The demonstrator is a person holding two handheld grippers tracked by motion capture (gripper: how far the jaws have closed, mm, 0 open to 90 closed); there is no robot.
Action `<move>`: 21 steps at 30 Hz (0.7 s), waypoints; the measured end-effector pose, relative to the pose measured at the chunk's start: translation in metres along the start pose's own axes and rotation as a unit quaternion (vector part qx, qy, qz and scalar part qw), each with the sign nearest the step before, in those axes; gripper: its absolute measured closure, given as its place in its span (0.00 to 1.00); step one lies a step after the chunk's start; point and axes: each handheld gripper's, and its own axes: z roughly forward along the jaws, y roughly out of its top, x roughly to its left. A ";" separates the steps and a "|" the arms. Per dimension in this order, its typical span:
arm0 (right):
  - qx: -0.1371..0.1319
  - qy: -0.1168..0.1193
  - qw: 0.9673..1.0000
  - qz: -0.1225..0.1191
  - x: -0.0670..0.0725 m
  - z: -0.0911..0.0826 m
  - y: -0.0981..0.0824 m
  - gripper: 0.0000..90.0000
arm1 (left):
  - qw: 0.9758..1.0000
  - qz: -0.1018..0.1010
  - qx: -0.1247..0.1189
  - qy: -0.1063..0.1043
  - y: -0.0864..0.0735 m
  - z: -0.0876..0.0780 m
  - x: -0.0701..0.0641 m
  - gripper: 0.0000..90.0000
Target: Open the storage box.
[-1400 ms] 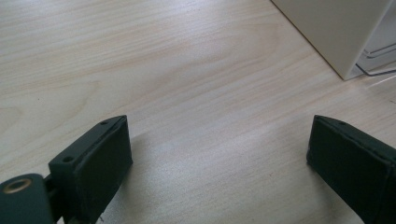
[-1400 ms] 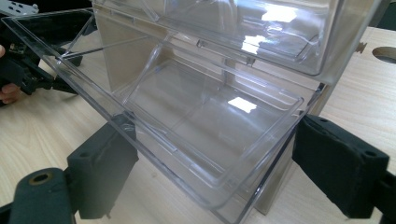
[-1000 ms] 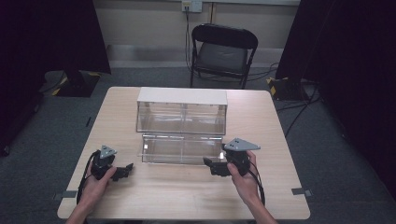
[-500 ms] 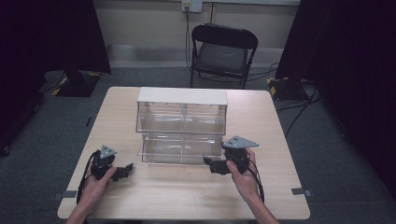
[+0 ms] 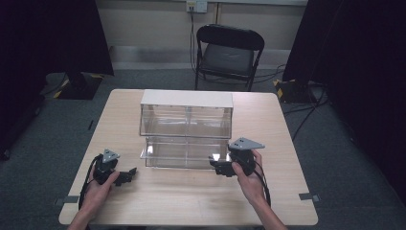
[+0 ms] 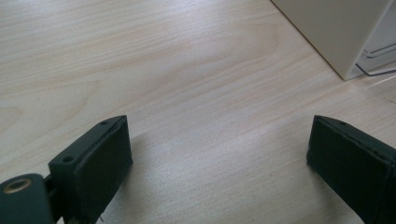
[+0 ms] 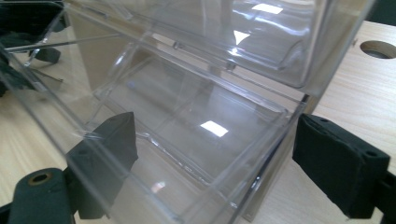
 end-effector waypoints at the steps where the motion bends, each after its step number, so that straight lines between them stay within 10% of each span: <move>1: 0.001 -0.002 1.000 0.001 -0.001 0.000 0.000 0.15 | 1.000 -0.001 0.000 0.000 0.000 0.000 0.000 0.07; 21: -0.024 -0.015 0.999 0.016 -0.005 -0.002 0.008 0.15 | 1.000 0.000 0.000 0.000 0.000 0.000 0.000 0.07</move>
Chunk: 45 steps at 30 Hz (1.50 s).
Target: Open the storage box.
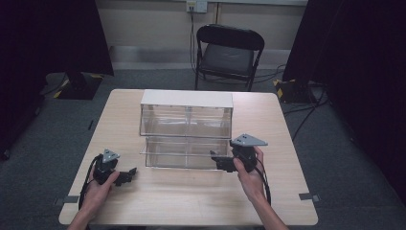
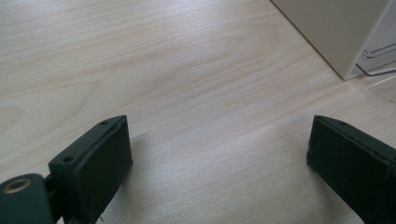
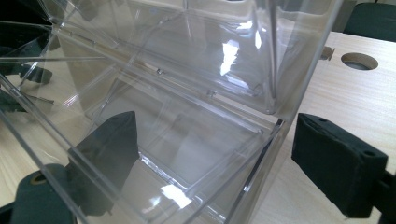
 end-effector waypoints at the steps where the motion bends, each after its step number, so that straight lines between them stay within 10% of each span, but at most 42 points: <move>1: 0.000 0.001 1.000 0.000 0.000 0.000 0.000 0.15 | 1.000 -0.001 0.000 0.000 0.000 0.000 0.000 0.07; 45: -0.036 -0.003 0.999 0.025 -0.003 -0.003 0.013 0.15 | 1.000 -0.001 0.000 0.000 0.000 0.000 0.000 0.07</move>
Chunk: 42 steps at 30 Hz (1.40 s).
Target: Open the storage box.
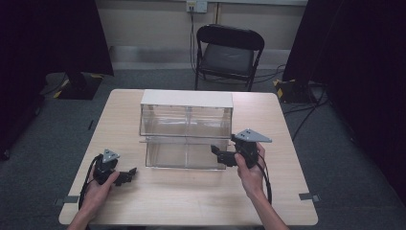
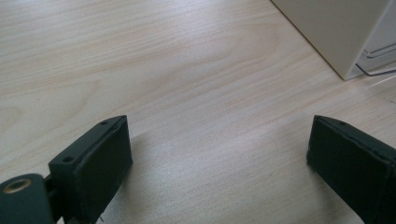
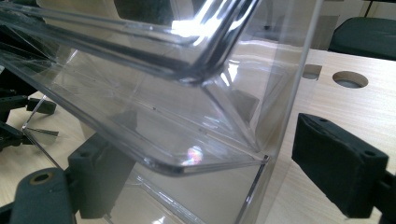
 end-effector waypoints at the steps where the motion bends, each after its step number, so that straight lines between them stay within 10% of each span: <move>1: 0.000 0.000 1.000 0.001 0.000 0.000 0.000 0.15 | 1.000 0.000 0.000 0.000 0.000 0.000 0.000 0.07; 42: -0.003 0.001 1.000 0.004 -0.001 0.001 0.000 0.15 | 1.000 0.001 0.000 0.000 0.000 0.000 0.000 0.07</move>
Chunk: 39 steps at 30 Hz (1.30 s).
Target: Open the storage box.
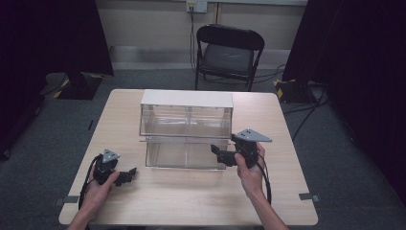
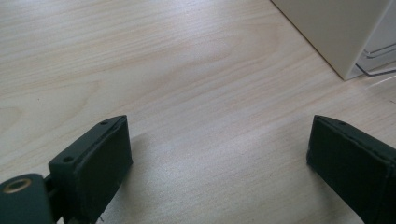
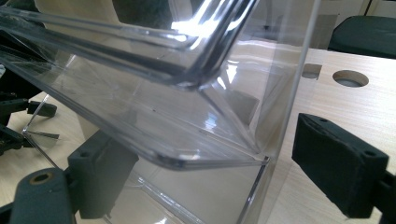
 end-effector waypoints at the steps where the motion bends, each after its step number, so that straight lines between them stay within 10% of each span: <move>1: 0.000 0.000 1.000 0.001 0.000 0.000 0.000 0.15 | 1.000 -0.001 0.000 -0.001 0.000 0.000 0.000 0.07; 39: 0.002 0.004 1.000 0.003 0.000 0.000 0.000 0.15 | 1.000 -0.001 0.000 0.000 0.000 0.000 0.000 0.07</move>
